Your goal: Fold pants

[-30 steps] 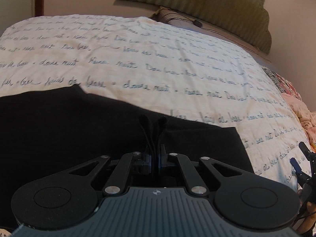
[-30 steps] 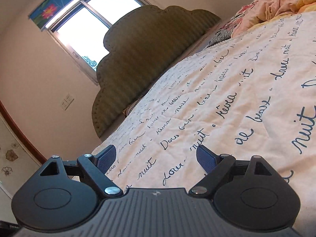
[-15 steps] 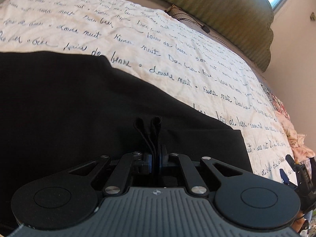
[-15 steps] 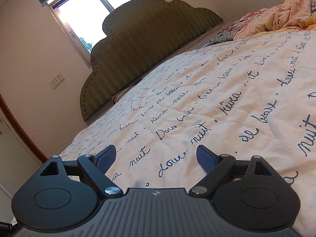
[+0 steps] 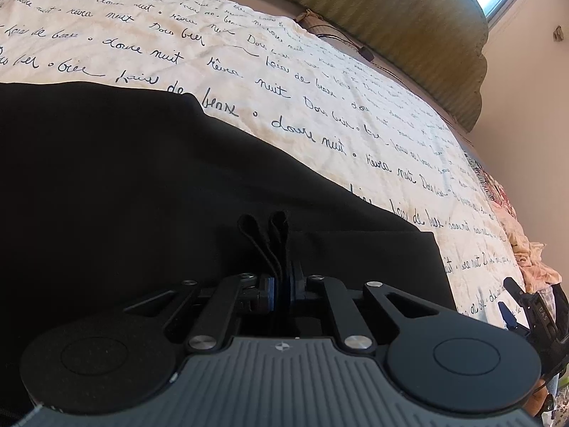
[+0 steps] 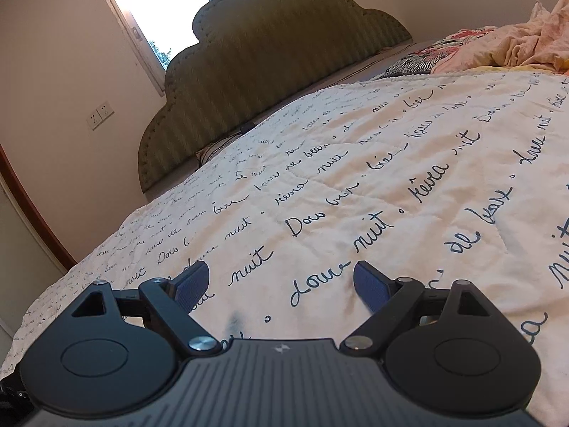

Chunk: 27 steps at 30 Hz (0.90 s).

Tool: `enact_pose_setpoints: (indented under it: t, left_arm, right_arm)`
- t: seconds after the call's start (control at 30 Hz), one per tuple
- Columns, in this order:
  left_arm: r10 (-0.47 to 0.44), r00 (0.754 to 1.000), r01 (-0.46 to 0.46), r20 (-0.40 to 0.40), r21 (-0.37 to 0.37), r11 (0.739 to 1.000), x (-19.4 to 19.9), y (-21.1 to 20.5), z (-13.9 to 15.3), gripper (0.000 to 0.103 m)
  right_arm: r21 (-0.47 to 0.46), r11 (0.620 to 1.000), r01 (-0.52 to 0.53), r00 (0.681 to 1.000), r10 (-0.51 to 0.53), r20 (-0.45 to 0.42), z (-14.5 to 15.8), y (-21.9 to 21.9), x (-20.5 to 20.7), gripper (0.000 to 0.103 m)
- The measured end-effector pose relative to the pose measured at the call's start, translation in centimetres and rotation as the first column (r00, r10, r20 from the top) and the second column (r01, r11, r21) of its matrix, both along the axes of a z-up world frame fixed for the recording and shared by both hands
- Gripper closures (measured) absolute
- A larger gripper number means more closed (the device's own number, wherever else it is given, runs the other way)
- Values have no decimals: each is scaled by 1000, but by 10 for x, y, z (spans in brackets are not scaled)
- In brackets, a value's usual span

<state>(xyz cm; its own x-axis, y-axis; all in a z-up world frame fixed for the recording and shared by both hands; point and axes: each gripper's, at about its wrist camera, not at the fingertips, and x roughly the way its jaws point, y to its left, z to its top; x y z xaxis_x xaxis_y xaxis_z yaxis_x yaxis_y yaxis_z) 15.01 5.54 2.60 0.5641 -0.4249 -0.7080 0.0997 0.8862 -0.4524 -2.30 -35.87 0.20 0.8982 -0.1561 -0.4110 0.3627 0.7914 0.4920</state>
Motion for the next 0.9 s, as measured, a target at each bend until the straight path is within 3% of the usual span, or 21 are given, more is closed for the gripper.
enact_pose_setpoints:
  t: [0.37,0.57,0.9]
  left_arm:
    - [-2,1000,2,17,-30,1000,-1,9,-9,88]
    - [-18,999,17,44,8,1000,-3,5,-3,90]
    - [-10,999,10,52,-3,1000,-11,12,3,90]
  right_arm:
    - [-7,1000,-5,1000,5,-18,0,0,2,14]
    - [-8,1000,-6,1000,6,-20,0,0,3,14]
    - [-5,1000,-15,1000,15,-21,-1,-1,4,14]
